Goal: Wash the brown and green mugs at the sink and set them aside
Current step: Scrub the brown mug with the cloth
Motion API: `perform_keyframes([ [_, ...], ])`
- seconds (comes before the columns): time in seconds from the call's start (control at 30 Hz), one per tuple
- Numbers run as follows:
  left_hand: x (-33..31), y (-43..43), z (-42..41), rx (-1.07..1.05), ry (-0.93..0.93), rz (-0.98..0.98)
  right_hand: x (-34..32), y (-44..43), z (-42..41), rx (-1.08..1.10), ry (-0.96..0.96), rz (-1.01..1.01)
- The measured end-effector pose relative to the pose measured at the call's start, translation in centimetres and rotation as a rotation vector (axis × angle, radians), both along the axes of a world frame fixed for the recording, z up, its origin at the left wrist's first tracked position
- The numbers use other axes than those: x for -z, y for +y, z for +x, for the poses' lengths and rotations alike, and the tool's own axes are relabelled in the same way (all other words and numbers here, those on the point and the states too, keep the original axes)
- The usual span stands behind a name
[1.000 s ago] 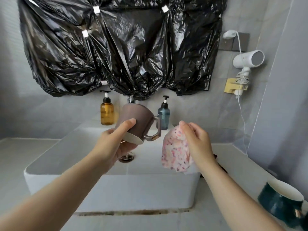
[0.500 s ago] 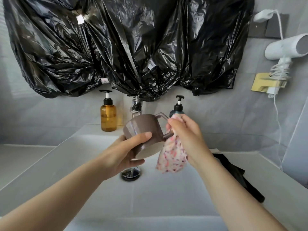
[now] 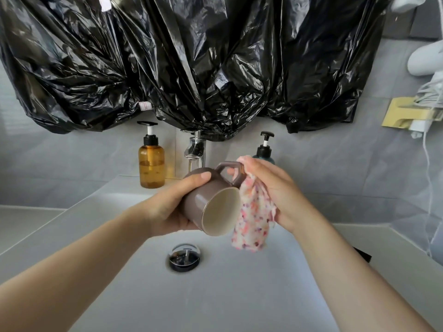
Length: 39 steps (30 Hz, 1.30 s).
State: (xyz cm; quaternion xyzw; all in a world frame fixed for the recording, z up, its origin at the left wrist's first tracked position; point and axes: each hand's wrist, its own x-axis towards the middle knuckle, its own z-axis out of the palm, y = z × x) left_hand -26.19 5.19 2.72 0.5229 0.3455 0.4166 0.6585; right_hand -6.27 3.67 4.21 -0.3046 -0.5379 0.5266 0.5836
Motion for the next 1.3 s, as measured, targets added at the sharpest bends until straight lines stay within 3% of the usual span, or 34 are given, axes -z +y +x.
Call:
perform_keyframes([
  [0.07, 0.6, 0.6, 0.0, -0.071, -0.051, 0.001, 0.7, 0.4, 1.0, 0.019, -0.031, 0.049],
  [0.2, 0.7, 1.5, -0.8, -0.172, -0.132, 0.037, 1.8, 0.8, 2.3, 0.398, -0.388, 0.203],
  [0.33, 1.0, 1.8, -1.3, -0.169, -0.142, 0.075, 1.8, 0.0, 0.9, 0.544, -0.48, 0.388],
  [0.67, 1.1, 1.2, -1.3, -0.105, -0.173, 0.082, 2.5, -2.1, -2.0, 0.375, -0.577, 0.515],
  [0.83, 1.2, 1.2, -1.3, -0.069, -0.158, 0.093, 2.8, -2.0, -2.1, 0.479, -1.204, 0.649],
  [0.87, 1.2, 1.2, -1.4, -0.071, -0.158, 0.088, 2.6, -2.1, -2.2, 0.512, -1.256, 0.719],
  [1.03, 0.8, 0.9, -1.3, -0.117, -0.171, 0.079, 2.8, -2.0, -2.6, 0.651, -0.995, 0.908],
  [1.2, 0.9, 0.8, -1.4, -0.089, -0.128, 0.089, 3.2, -2.1, -2.9, 0.458, -1.339, 0.831],
  [1.3, 0.8, 0.8, -1.6, -0.099, -0.118, 0.084, 3.7, -1.9, -2.7, 0.306, -1.4, 0.74],
])
